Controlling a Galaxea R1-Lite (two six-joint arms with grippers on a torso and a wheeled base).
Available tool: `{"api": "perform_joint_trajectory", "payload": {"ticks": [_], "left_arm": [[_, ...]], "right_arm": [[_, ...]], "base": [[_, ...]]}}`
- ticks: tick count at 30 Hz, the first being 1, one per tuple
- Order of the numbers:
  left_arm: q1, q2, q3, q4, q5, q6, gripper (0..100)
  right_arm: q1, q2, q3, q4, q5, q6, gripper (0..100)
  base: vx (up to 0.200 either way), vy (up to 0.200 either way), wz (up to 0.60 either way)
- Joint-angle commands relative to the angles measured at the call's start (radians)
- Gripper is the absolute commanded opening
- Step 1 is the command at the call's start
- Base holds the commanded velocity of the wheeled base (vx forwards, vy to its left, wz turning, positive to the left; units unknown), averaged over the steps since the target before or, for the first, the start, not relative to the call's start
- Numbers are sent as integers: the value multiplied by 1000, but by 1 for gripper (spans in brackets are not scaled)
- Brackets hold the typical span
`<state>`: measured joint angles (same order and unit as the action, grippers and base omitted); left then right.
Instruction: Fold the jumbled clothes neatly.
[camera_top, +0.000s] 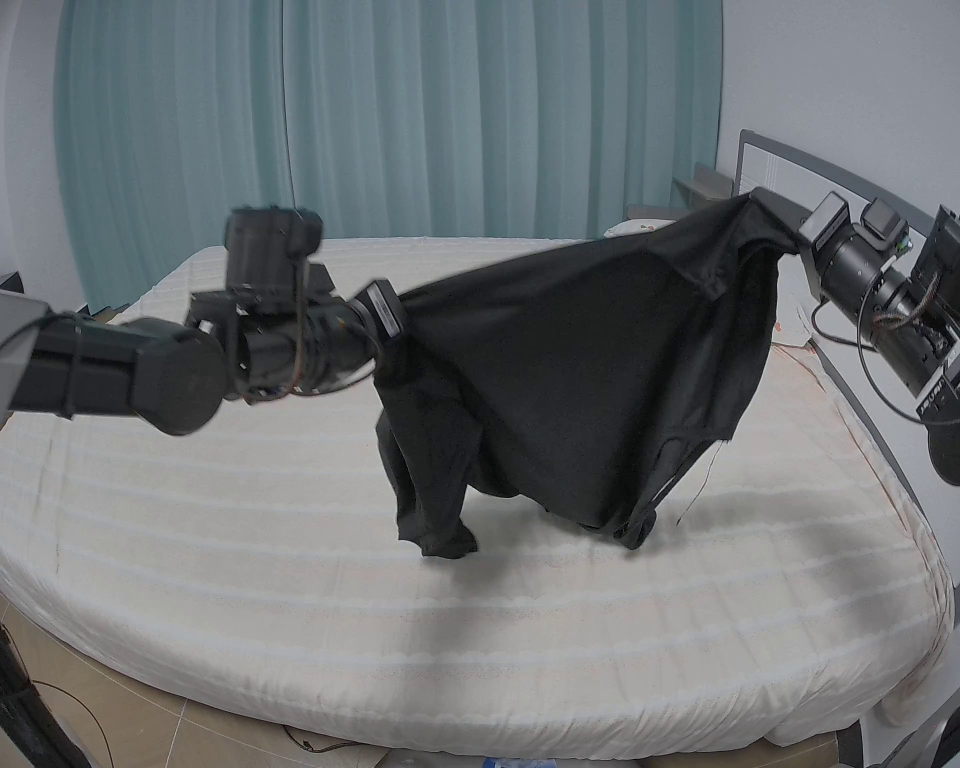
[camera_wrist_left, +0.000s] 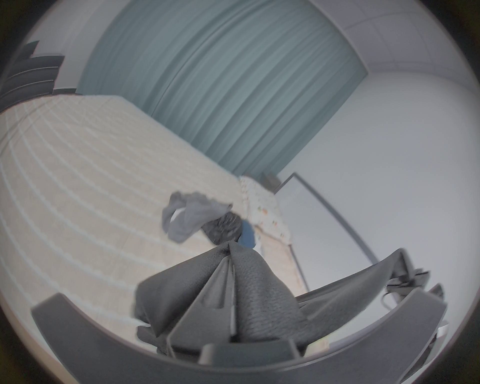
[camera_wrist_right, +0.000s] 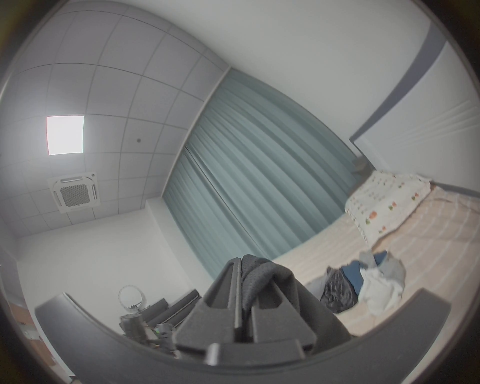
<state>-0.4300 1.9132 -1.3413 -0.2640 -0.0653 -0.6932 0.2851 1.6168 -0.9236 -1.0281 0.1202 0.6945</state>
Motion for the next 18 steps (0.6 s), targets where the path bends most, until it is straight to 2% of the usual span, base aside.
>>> {"api": "perform_joint_trajectory", "payload": {"ticks": [1, 9, 11, 18], "left_arm": [[51, -151, -59, 23, -1, -20, 0], [37, -145, 40, 16, 10, -121, 0], [27, -143, 103, 12, 7, -140, 0], [-3, -123, 243, 11, 4, -155, 0]], "right_arm": [[-38, 52, -77, -21, 1, -3, 0], [-24, 92, 86, -24, 9, 0, 0], [-21, 94, 143, -24, 10, 13, 0], [12, 98, 236, -24, 12, 111, 0]], "base": [[0, 0, 0], [0, 0, 0], [0, 0, 0], [0, 0, 0]]}}
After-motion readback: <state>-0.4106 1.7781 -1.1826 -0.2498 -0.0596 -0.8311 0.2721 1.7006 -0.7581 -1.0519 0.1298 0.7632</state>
